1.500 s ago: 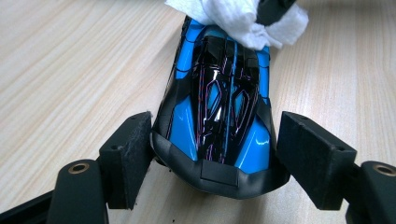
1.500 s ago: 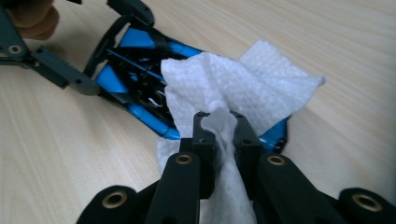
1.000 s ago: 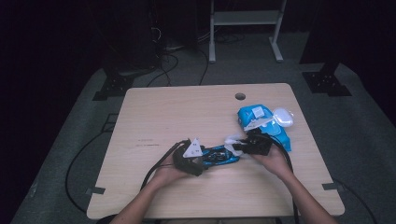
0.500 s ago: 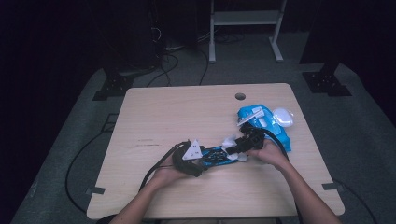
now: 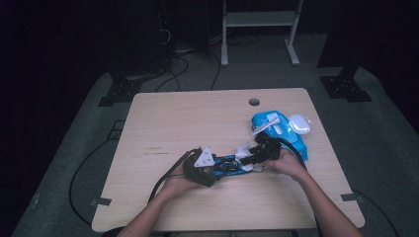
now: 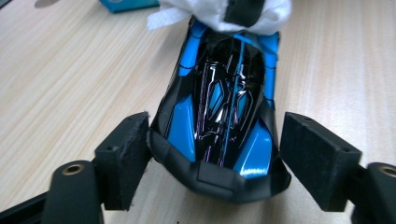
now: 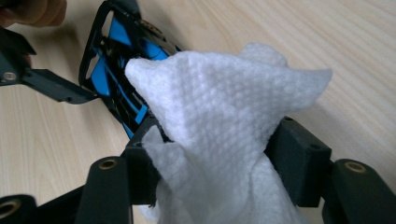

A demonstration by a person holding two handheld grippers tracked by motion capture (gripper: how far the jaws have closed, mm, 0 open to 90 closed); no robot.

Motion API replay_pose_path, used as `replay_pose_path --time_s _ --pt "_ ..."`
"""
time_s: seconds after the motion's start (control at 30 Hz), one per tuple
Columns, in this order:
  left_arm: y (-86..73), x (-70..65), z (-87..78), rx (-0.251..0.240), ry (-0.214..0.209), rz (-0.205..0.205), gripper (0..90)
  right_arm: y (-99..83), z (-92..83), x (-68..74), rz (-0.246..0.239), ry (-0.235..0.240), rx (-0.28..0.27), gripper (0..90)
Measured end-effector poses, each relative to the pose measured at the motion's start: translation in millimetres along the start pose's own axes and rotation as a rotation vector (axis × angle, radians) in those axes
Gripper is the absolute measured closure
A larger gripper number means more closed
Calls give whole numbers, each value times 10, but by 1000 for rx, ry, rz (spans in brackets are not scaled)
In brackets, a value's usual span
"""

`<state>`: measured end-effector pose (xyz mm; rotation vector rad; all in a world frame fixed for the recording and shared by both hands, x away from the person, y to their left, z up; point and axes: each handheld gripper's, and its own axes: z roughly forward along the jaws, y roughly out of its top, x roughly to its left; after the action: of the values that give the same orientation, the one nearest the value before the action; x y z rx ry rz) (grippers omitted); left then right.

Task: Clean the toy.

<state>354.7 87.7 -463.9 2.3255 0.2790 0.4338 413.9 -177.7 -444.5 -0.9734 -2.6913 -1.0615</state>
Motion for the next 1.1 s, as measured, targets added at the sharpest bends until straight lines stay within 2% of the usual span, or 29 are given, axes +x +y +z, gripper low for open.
replay_pose_path --time_s 0.07,0.13,0.33,0.4,0.6,0.73,0.87,0.93,1.0,1.1 --pt "-27 -27 51 40 23 32 213 -4 16 23 -16 5 13 418" --pt "-28 -17 60 58 22 24 219 -8 26 33 -20 5 8 417" --pt "-28 0 46 60 7 24 215 -42 31 32 -21 8 -15 421" --pt "-21 52 15 35 -35 -25 200 -48 23 47 -28 4 -16 431" --pt "-74 169 -28 8 -100 -135 156 -63 -2 98 -67 -21 -28 446" --pt "-110 287 -60 -38 -165 -250 147 -95 -22 143 -106 -45 -45 458" --pt "-147 385 -27 -46 -218 -348 147 -132 -45 223 -150 -82 -68 480" --pt "-158 418 5 -30 -251 -373 148 -159 -73 260 -164 -96 -86 507" --pt "-159 428 37 -8 -285 -372 154 -189 -97 302 -185 -110 -98 519" --pt "-140 398 64 -17 -358 -352 266 -230 -119 353 -216 -128 -115 538"
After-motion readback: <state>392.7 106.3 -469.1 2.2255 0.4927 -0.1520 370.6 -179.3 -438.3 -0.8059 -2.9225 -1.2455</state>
